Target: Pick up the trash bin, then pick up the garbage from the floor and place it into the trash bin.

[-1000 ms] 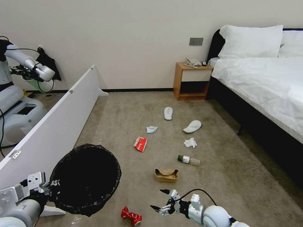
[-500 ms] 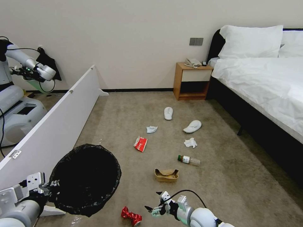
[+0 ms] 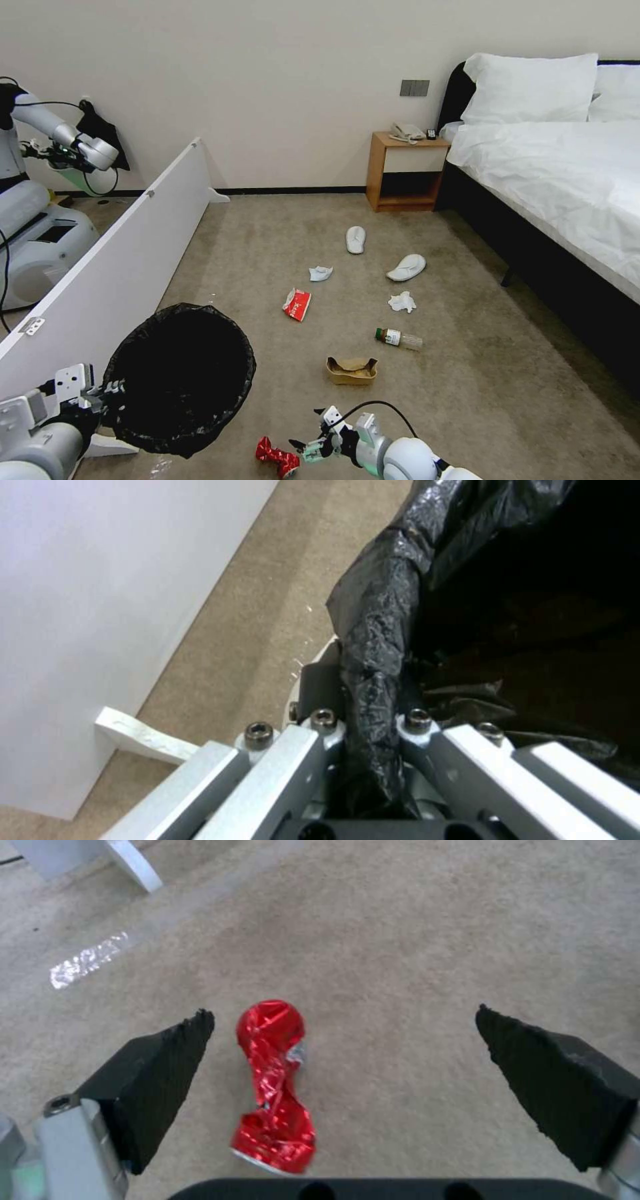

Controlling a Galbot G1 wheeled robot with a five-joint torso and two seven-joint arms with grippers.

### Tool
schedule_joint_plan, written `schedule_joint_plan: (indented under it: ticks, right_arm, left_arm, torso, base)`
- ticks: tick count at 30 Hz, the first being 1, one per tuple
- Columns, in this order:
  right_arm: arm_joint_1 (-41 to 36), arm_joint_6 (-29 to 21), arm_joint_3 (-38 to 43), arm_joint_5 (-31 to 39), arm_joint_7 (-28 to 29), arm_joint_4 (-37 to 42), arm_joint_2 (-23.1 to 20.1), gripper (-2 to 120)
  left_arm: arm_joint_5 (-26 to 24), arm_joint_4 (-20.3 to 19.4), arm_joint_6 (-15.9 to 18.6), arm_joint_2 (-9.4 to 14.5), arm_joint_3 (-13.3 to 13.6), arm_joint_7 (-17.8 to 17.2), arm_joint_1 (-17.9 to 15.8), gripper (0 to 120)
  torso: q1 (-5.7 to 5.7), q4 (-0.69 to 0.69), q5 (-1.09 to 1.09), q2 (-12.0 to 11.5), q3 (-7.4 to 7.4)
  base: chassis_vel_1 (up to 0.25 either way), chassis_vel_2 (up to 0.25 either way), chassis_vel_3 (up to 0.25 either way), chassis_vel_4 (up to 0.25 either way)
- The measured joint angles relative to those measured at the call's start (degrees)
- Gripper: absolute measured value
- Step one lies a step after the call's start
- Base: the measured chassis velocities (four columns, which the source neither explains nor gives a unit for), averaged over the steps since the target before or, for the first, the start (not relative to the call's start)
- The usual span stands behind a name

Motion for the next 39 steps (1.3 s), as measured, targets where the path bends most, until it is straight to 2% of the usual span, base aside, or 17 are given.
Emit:
schedule_joint_plan:
  ticks: [11,17,22,25,29,39]
  right_arm:
    - [2.3,-6.7,-2.7,5.2,0.7,0.1,1.7,100]
    - [3.1,-11.3,-4.3,11.9,1.9,0.3,2.1,100]
    - [3.1,-15.8,-3.7,18.8,4.3,0.2,4.0,100]
    - [2.8,-17.0,-3.6,20.4,5.1,0.2,4.1,100]
    - [2.4,-18.4,-3.5,21.4,6.0,0.3,4.1,100]
    - [1.6,-26.9,-1.8,20.3,11.4,0.8,5.4,100]
  left_arm:
    - [-0.2,0.2,0.0,0.3,0.0,0.0,-0.2,2]
    - [-0.4,0.2,0.0,0.5,-0.2,0.0,-0.1,2]
    - [-0.9,-0.1,0.0,0.7,-0.6,-0.1,0.1,2]
    - [-1.1,-0.2,0.0,0.8,-0.8,-0.1,0.1,2]
    - [-1.2,-0.2,0.0,0.8,-0.8,-0.1,0.2,2]
    - [-1.1,-0.3,0.0,0.5,-0.5,-0.1,0.3,2]
  torso:
    - [0.0,0.0,0.0,0.0,0.0]
    - [0.0,-0.01,0.0,0.0,0.0]
    - [0.0,0.01,0.01,0.0,0.0]
    - [0.0,0.0,0.0,0.0,0.0]
    - [0.0,-0.01,0.0,0.0,0.0]
    - [0.0,0.0,0.0,0.0,0.0]
  base:
    - [0.0,0.0,0.0,0.0]
    - [0.0,0.0,0.0,0.0]
    - [0.0,0.0,0.0,0.0]
    - [0.0,0.0,0.0,0.0]
    - [0.0,0.0,0.0,0.0]
    - [0.0,0.0,0.0,0.0]
